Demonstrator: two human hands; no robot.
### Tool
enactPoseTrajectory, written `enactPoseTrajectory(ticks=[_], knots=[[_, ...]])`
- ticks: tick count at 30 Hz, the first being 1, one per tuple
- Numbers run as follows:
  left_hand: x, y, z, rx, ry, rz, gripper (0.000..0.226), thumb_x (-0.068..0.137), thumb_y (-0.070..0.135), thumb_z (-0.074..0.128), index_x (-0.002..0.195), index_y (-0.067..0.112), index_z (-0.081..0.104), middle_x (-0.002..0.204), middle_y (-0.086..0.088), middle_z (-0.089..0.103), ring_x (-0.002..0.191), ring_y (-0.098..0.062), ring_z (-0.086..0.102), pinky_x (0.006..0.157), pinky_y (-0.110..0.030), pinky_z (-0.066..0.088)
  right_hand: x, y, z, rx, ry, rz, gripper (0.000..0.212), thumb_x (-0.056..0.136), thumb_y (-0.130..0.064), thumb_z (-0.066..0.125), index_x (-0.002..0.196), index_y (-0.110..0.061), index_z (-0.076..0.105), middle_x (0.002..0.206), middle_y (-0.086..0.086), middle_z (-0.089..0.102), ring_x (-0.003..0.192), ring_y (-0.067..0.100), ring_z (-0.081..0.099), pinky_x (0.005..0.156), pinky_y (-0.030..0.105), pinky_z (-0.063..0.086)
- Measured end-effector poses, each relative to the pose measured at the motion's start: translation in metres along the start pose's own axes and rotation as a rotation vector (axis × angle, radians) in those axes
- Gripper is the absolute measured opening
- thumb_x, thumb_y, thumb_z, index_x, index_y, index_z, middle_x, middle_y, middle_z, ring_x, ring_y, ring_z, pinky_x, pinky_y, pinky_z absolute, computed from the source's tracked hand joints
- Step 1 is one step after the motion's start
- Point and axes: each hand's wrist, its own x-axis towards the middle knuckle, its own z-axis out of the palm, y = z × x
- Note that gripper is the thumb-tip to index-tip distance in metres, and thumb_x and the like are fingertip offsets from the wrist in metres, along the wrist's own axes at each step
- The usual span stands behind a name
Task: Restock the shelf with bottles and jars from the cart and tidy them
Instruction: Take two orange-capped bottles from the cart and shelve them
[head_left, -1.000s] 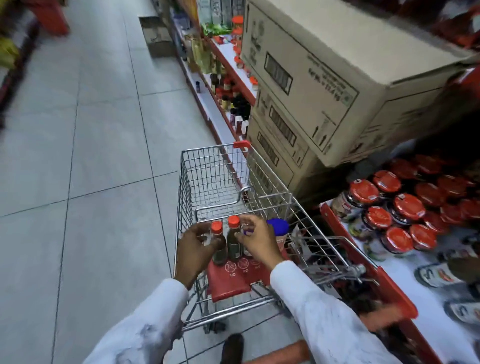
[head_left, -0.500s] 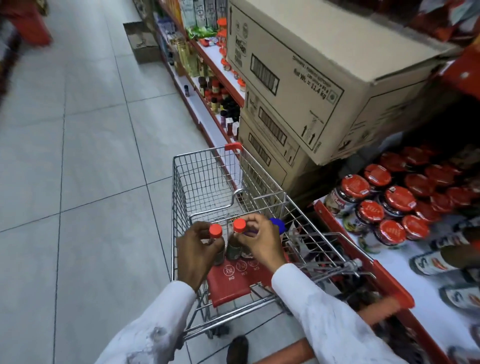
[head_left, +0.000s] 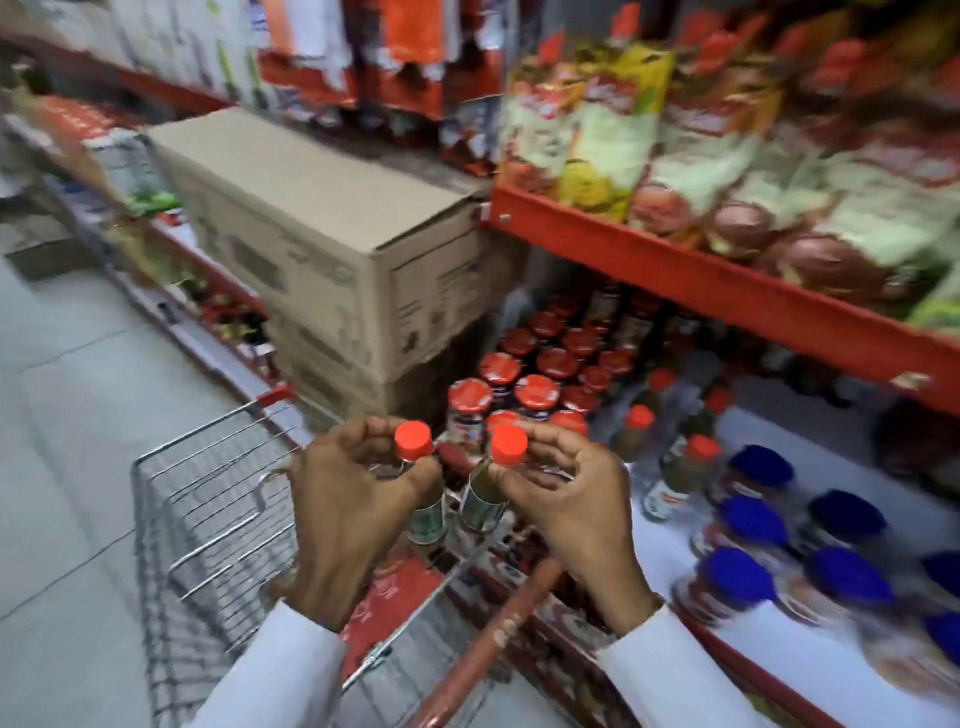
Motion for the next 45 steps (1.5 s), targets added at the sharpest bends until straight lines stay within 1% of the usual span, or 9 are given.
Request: enactPoseTrajectory(ticks=[7,10,13,20,25,27,31,36,45], knots=[[-0.005,0.034,0.115,-0.166,-0.303,0.085,0.030,0.055,0.020,0.083,0.083,0.024,0.073,0.074,0.003,0.078,0.065,-0.010,0.071,0.073,-0.037,0.061,-0.014,0.003,-0.105,-0.163,0.345,-0.010,0.038,0.070,-0.009,0.085,0.104,-0.022,0.074,0.096,-0.009,0.078,0.087,0.000,0.073,0.078,0.022,0.060],[-0.007,0.033,0.156,-0.134,-0.390,0.100,0.029,0.054,0.017,0.080,0.081,0.024,0.071,0.074,0.006,0.077,0.070,-0.006,0.073,0.074,-0.032,0.060,-0.012,0.020,-0.128,-0.193,0.434,0.018,0.036,0.071,-0.004,0.082,0.101,-0.023,0.074,0.091,-0.012,0.076,0.083,-0.007,0.070,0.072,0.011,0.055],[-0.011,0.027,0.185,-0.080,-0.473,0.103,0.027,0.061,0.004,0.081,0.084,0.017,0.072,0.071,0.013,0.072,0.064,0.010,0.066,0.064,-0.008,0.050,-0.004,0.043,-0.139,-0.262,0.496,0.055,0.035,0.070,-0.002,0.081,0.100,-0.019,0.074,0.091,-0.008,0.077,0.083,-0.007,0.069,0.069,0.004,0.050],[-0.011,0.004,0.222,0.036,-0.567,0.061,0.028,0.065,0.007,0.081,0.089,0.018,0.072,0.076,0.010,0.072,0.075,0.000,0.069,0.075,-0.025,0.057,0.011,0.088,-0.143,-0.358,0.560,0.137,0.035,0.070,-0.004,0.081,0.100,-0.019,0.073,0.091,-0.007,0.077,0.085,0.000,0.070,0.077,0.016,0.057],[-0.008,-0.005,0.228,0.069,-0.558,0.073,0.027,0.068,0.009,0.081,0.094,0.016,0.073,0.078,0.008,0.073,0.075,-0.004,0.069,0.067,-0.007,0.051,0.014,0.101,-0.141,-0.400,0.551,0.185,0.034,0.072,-0.008,0.082,0.101,-0.020,0.071,0.093,-0.008,0.076,0.086,0.002,0.069,0.083,0.026,0.059],[-0.006,-0.005,0.227,0.092,-0.572,0.082,0.033,0.069,0.010,0.082,0.099,0.017,0.071,0.081,0.009,0.071,0.076,-0.004,0.067,0.065,-0.001,0.046,0.014,0.101,-0.139,-0.398,0.537,0.195,0.036,0.073,-0.007,0.082,0.104,-0.020,0.070,0.093,-0.006,0.075,0.085,0.000,0.068,0.082,0.027,0.060],[-0.005,-0.003,0.213,0.109,-0.639,0.093,0.054,0.069,0.016,0.087,0.118,0.014,0.065,0.099,0.007,0.068,0.093,-0.015,0.068,0.084,-0.025,0.056,0.009,0.091,-0.134,-0.428,0.491,0.212,0.049,0.072,-0.008,0.084,0.115,-0.021,0.065,0.105,0.000,0.074,0.092,0.010,0.069,0.087,0.036,0.060],[-0.003,-0.005,0.164,0.090,-0.574,0.094,0.050,0.073,0.009,0.081,0.119,0.018,0.065,0.106,0.007,0.071,0.093,-0.009,0.066,0.085,-0.021,0.054,-0.013,0.058,-0.115,-0.594,0.519,0.044,0.057,0.076,-0.018,0.082,0.127,-0.026,0.058,0.129,-0.005,0.061,0.117,0.013,0.056,0.095,0.018,0.042],[-0.003,-0.098,0.025,0.028,-0.185,-0.182,0.025,0.077,-0.007,0.072,0.089,0.015,0.075,0.076,0.013,0.074,0.062,0.008,0.065,0.065,-0.011,0.054,0.003,0.066,-0.013,-0.289,-0.092,0.084,0.036,0.078,-0.014,0.079,0.106,-0.034,0.067,0.103,-0.016,0.072,0.095,-0.002,0.067,0.083,0.015,0.055]])
